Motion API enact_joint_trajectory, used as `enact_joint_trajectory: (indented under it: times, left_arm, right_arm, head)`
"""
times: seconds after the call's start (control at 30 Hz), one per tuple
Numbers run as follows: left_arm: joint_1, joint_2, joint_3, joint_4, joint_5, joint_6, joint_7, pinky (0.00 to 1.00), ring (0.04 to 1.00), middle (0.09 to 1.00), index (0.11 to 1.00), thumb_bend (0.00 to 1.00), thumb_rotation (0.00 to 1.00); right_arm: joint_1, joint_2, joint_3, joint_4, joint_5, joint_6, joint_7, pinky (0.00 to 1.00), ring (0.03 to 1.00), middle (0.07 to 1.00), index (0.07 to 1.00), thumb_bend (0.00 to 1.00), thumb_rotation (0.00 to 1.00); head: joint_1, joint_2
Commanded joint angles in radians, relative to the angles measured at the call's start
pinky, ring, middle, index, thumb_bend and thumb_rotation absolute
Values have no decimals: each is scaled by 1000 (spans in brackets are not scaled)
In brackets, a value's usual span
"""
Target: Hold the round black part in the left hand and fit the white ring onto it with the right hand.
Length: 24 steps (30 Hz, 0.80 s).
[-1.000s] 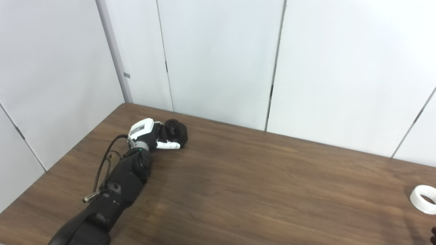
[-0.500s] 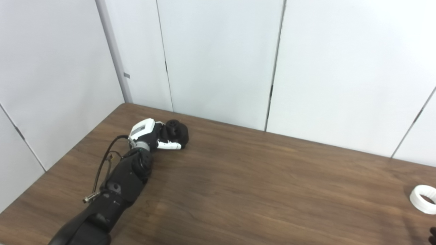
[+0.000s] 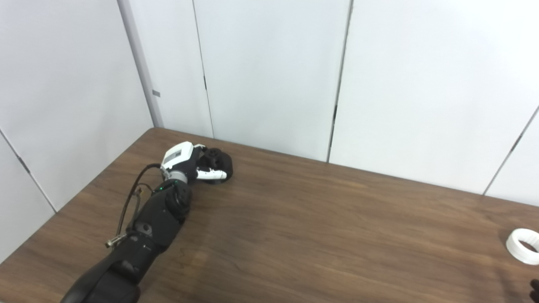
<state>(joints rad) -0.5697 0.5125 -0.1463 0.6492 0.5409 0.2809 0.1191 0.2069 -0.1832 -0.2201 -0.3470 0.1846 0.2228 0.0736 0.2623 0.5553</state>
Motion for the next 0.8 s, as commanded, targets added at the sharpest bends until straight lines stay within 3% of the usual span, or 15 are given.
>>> enact_joint_trajectory:
  times: [0.0,0.77]
  left_arm:
    - [-61,15,5,-14,4,-17,31,1000,953,915,832,1000,515]
    - [-61,15,2,-6,-3,-11,5,999,936,868,709,1000,440]
  right_arm:
    - [-10,-13,-2,-42,0,-19,1,997,966,935,947,715,974]
    - [-12,-8,-5,-45,-7,-29,-5,961,949,920,933,696,972]
  head:
    - [1,1]
    - [4,10]
